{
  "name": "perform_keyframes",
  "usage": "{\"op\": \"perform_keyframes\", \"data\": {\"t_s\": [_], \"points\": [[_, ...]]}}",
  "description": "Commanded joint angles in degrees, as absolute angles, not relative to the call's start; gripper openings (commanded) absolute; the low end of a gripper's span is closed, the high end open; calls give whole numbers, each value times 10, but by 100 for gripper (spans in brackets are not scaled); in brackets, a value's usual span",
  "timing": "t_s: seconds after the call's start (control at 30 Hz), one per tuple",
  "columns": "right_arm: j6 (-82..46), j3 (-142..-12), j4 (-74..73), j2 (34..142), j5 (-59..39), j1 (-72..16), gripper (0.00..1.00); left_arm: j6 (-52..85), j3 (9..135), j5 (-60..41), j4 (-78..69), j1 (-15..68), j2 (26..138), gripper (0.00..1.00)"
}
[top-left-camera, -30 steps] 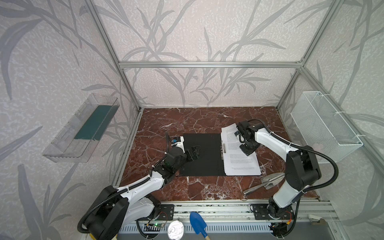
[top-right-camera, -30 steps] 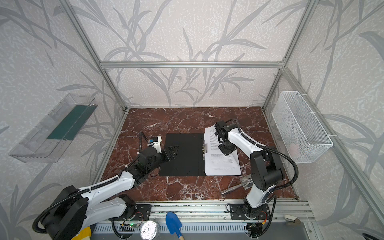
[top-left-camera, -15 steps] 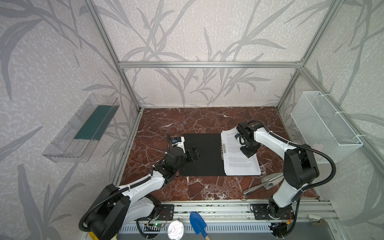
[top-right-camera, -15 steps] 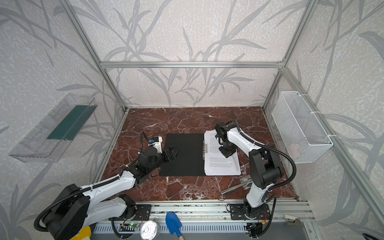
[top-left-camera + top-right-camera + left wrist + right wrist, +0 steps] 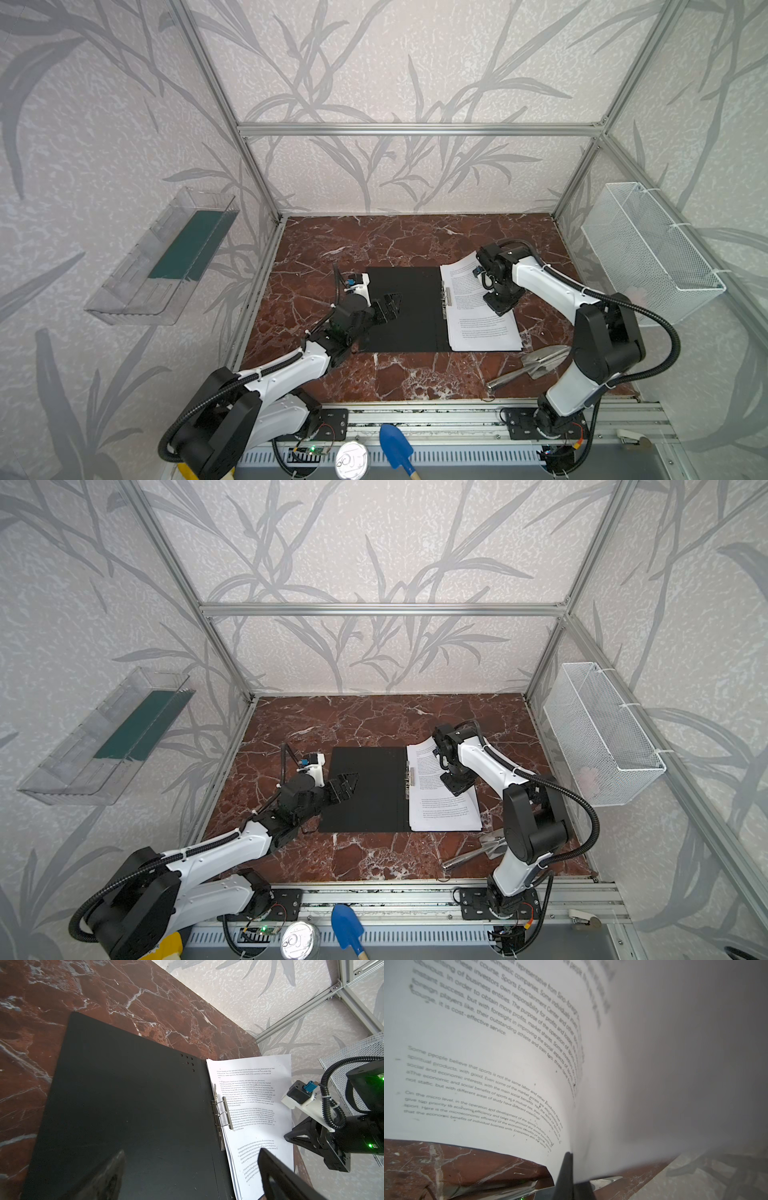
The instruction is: Put the files into the folder
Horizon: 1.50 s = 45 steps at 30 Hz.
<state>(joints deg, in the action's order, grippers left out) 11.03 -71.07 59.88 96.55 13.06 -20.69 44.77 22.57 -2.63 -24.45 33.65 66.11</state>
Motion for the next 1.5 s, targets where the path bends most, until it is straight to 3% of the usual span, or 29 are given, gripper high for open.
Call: {"op": "perform_keyframes", "data": {"t_s": [0.0,0.93,1.33,1.4,1.43,1.47], "points": [[112,-701,603,944,116,-205,0,450,244,-23,-257,336,666,99],[81,-709,634,966,70,-205,0,456,245,-27,-256,337,675,99],[60,-714,633,973,98,-190,12,456,246,-26,-256,336,680,99],[41,-719,636,975,101,-178,29,456,246,-25,-256,336,681,99],[34,-720,634,975,103,-171,44,456,247,-25,-256,336,680,99],[29,-719,631,974,103,-163,84,456,246,-24,-255,337,680,99]]}}
